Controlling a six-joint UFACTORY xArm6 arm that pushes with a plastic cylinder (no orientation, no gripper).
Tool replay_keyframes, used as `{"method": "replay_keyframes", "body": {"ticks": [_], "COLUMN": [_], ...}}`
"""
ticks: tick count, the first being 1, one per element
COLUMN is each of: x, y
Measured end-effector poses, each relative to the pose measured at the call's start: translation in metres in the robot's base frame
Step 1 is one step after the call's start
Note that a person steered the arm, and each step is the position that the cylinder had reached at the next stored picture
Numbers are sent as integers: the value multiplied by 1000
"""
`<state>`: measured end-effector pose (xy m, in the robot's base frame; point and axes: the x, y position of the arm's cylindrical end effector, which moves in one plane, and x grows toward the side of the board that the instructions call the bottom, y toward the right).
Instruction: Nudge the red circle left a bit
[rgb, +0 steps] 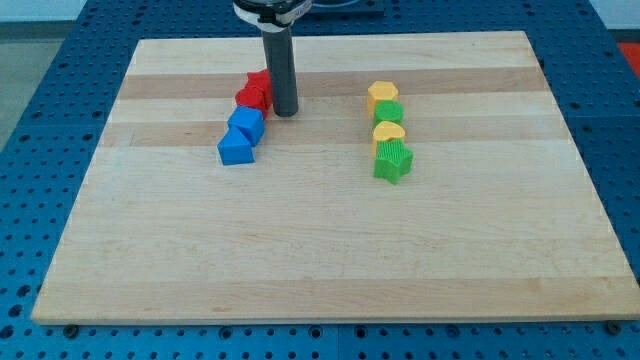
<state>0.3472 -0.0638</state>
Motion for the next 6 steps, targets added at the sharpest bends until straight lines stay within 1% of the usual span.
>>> {"method": "replay_keyframes", "body": {"ticks": [5,6], "x": [0,0], "y": [-19,-13]}}
